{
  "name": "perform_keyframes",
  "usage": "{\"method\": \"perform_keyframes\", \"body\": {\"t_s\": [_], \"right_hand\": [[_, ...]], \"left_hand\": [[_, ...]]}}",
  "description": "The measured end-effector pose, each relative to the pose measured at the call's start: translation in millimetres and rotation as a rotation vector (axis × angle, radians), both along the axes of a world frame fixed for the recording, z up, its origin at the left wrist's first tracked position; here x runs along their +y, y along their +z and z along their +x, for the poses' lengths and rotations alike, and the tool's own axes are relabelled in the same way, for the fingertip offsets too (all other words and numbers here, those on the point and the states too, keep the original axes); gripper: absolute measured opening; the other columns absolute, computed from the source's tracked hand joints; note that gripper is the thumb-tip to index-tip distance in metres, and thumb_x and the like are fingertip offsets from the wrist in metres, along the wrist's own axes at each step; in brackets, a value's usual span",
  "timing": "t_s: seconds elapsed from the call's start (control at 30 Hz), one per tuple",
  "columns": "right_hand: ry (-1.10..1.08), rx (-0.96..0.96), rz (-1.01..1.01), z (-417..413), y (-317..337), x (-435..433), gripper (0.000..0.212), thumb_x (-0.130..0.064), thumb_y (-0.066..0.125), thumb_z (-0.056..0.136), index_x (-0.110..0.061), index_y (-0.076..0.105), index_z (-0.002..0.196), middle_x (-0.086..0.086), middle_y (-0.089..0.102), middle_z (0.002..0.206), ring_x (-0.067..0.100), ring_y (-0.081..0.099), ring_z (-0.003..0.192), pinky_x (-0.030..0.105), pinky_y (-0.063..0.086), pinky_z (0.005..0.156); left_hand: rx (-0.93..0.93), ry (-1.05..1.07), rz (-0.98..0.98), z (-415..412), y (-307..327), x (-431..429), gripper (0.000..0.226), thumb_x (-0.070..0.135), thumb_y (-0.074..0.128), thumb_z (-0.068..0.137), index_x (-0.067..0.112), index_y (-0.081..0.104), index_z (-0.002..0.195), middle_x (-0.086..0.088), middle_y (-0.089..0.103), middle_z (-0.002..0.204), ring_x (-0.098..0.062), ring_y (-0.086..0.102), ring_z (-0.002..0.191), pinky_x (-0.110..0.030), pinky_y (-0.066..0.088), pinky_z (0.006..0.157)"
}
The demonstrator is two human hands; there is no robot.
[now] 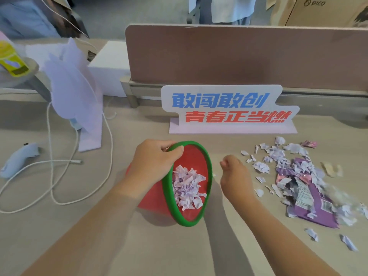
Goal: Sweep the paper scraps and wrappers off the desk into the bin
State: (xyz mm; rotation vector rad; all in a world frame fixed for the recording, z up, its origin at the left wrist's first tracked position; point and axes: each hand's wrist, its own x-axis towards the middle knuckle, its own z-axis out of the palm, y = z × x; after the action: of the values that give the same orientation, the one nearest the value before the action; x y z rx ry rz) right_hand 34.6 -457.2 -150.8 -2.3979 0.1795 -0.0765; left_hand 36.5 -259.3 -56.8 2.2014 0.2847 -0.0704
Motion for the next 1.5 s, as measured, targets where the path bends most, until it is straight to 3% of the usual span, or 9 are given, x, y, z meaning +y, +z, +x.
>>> {"method": "perform_keyframes", "body": {"t_s": [0.1, 0.23, 0.4, 0.7, 0.93, 1.07, 1.23, 1.4, 1.5], "right_hand": [[0.211, -0.026, 0.056, -23, 35, 38, 0.019, -0.023, 0.04, 0.095, -0.01, 0.051, 0.087, 0.001, 0.052, 0.08, 0.022, 0.045, 0.07, 0.03, 0.028, 0.06], [0.457, -0.024, -0.111, -30, 26, 83, 0.053, -0.047, 0.016, 0.082, -0.007, 0.051, 0.089, 0.016, 0.053, 0.09, 0.035, 0.051, 0.081, 0.039, 0.032, 0.065], [0.56, -0.02, -0.099, -36, 16, 94, 0.049, -0.039, 0.022, 0.079, -0.009, 0.059, 0.092, 0.018, 0.061, 0.091, 0.037, 0.052, 0.086, 0.047, 0.039, 0.082], [0.004, -0.196, 0.067, -48, 14, 12, 0.021, -0.02, 0.051, 0.083, -0.01, 0.065, 0.093, 0.007, 0.062, 0.099, 0.024, 0.054, 0.095, 0.03, 0.039, 0.086], [0.113, 0.243, -0.406, 1, -57, -38, 0.057, -0.051, 0.049, 0.085, -0.03, 0.033, 0.135, 0.01, 0.017, 0.153, 0.032, 0.011, 0.14, 0.045, 0.016, 0.113], [0.159, 0.266, -0.543, 1, -84, -35, 0.048, -0.046, 0.037, 0.091, -0.023, 0.037, 0.133, 0.006, 0.037, 0.142, 0.035, 0.03, 0.132, 0.047, 0.029, 0.104], [0.182, -0.205, -0.529, -11, -96, -40, 0.022, 0.005, 0.05, 0.06, -0.008, 0.053, 0.077, 0.009, 0.059, 0.075, 0.028, 0.047, 0.067, 0.032, 0.042, 0.059], [0.019, 0.154, -0.255, 19, -78, -39, 0.023, 0.006, 0.046, 0.078, -0.007, 0.06, 0.09, 0.012, 0.06, 0.092, 0.025, 0.042, 0.08, 0.032, 0.032, 0.063], [-0.167, 0.007, 0.142, 19, -20, -8, 0.019, -0.002, 0.044, 0.088, -0.007, 0.062, 0.087, 0.007, 0.062, 0.088, 0.02, 0.049, 0.077, 0.03, 0.035, 0.063]], "left_hand": [[-0.023, -0.011, 0.007, -1, -1, 1, 0.007, 0.033, 0.071, 0.079, 0.03, 0.075, 0.084, 0.033, 0.059, 0.05, 0.021, 0.056, 0.06, 0.002, 0.04, 0.061], [-0.043, -0.037, 0.014, -4, -1, 1, 0.007, 0.035, 0.07, 0.078, 0.04, 0.068, 0.074, 0.001, 0.075, 0.072, -0.009, 0.07, 0.076, -0.024, 0.052, 0.078], [-0.041, -0.04, 0.016, -7, 3, 4, 0.01, 0.029, 0.069, 0.081, 0.037, 0.073, 0.076, 0.006, 0.074, 0.067, 0.004, 0.066, 0.071, -0.01, 0.046, 0.063], [-0.001, -0.049, -0.019, -9, 3, 4, 0.013, 0.032, 0.071, 0.081, 0.03, 0.078, 0.091, 0.029, 0.062, 0.056, 0.016, 0.058, 0.062, 0.0, 0.039, 0.058], [-0.011, 0.005, -0.054, -6, 1, 8, 0.008, 0.031, 0.071, 0.081, 0.033, 0.077, 0.084, 0.029, 0.068, 0.058, 0.013, 0.065, 0.067, -0.003, 0.045, 0.06], [0.005, 0.026, -0.057, -5, -1, 3, 0.007, 0.03, 0.071, 0.08, 0.028, 0.078, 0.078, 0.006, 0.078, 0.074, -0.004, 0.071, 0.074, -0.023, 0.055, 0.074], [0.02, 0.048, -0.067, -6, 0, 0, 0.008, 0.029, 0.073, 0.08, 0.033, 0.075, 0.075, 0.004, 0.078, 0.072, -0.006, 0.071, 0.071, -0.018, 0.052, 0.068], [0.033, 0.063, -0.088, -5, 3, 4, 0.008, 0.029, 0.072, 0.08, 0.029, 0.079, 0.079, 0.003, 0.078, 0.073, -0.011, 0.073, 0.077, -0.031, 0.057, 0.079], [0.029, 0.072, -0.103, -6, 4, 4, 0.008, 0.029, 0.072, 0.08, 0.029, 0.08, 0.08, 0.0, 0.078, 0.073, -0.013, 0.074, 0.078, -0.032, 0.057, 0.08]]}}
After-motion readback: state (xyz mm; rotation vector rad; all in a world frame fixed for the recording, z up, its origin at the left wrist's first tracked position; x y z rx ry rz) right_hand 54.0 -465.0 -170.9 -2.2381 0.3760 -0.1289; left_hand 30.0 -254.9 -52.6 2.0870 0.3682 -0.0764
